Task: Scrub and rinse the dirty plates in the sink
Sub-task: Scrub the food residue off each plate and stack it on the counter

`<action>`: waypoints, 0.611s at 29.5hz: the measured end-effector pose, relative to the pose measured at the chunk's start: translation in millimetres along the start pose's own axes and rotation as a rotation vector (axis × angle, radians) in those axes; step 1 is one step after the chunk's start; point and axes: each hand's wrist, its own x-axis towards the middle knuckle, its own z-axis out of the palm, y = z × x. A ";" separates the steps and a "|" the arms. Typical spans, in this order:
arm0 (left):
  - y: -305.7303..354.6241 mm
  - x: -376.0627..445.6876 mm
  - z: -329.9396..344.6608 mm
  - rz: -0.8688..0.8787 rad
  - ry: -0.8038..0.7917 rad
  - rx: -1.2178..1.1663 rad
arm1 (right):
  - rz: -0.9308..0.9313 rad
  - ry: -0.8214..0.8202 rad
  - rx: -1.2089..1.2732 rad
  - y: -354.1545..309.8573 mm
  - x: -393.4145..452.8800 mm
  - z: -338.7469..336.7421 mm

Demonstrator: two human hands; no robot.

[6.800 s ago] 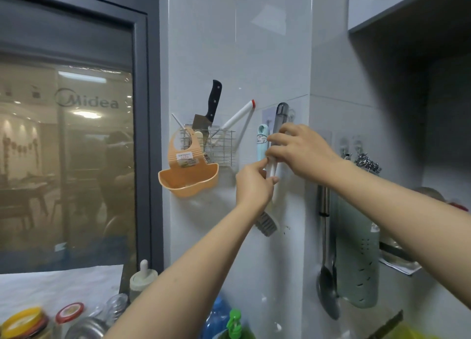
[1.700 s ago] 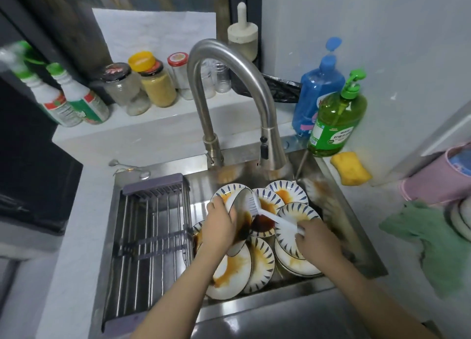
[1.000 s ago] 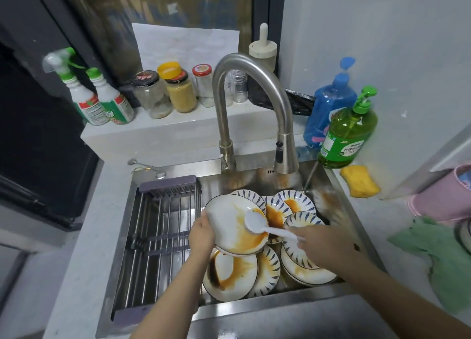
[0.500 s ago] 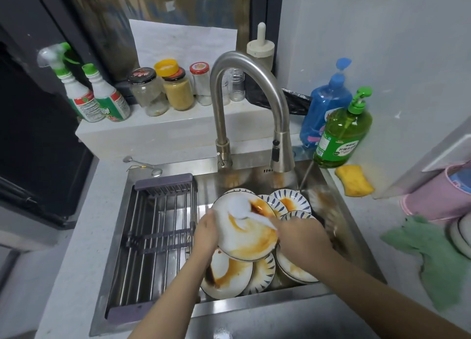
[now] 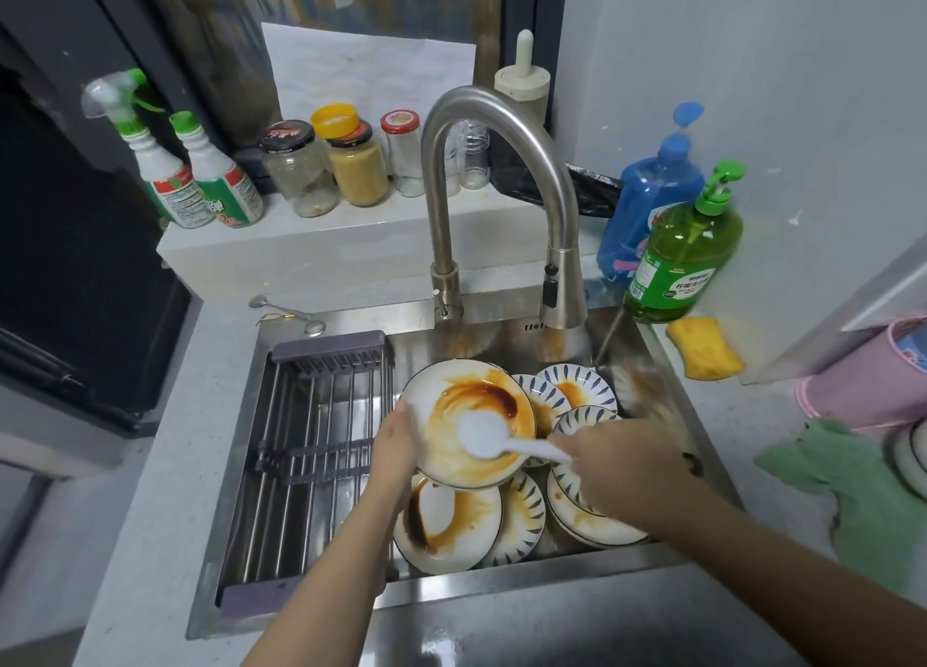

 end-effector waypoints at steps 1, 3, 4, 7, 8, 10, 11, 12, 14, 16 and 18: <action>-0.8 -0.3 -0.9 0.000 -0.007 0.007 | 0.053 -0.001 -0.004 6.5 6.1 -1.6; 0.6 -2.5 2.2 0.015 -0.023 0.031 | 0.096 0.022 -0.005 6.4 15.9 -5.3; 3.8 -5.2 5.0 0.024 -0.034 0.043 | 0.072 0.049 -0.009 0.8 17.1 -5.6; 9.4 -3.0 7.6 0.040 -0.028 0.023 | -0.058 0.062 -0.004 -10.4 2.6 -1.7; 10.2 -1.0 5.4 0.029 -0.012 0.006 | -0.086 0.047 -0.010 -7.7 -2.9 -1.9; 11.9 -0.4 1.8 -0.009 -0.013 -0.008 | -0.054 -0.010 -0.017 5.4 -4.9 -3.0; 9.8 2.2 -0.9 -0.018 -0.009 -0.007 | -0.005 -0.023 -0.004 11.4 -0.8 -4.3; 9.7 0.5 -0.8 -0.020 -0.014 0.006 | 0.044 -0.019 0.004 15.9 4.0 -6.0; 9.8 -2.5 2.3 0.009 -0.040 0.058 | 0.080 0.028 0.002 14.2 12.3 -7.3; 11.6 -3.2 8.5 0.056 -0.072 0.078 | 0.027 0.056 -0.011 4.6 11.3 -6.6; 14.5 -2.7 10.6 0.050 -0.047 0.086 | -0.072 0.043 -0.035 -1.3 1.5 -5.3</action>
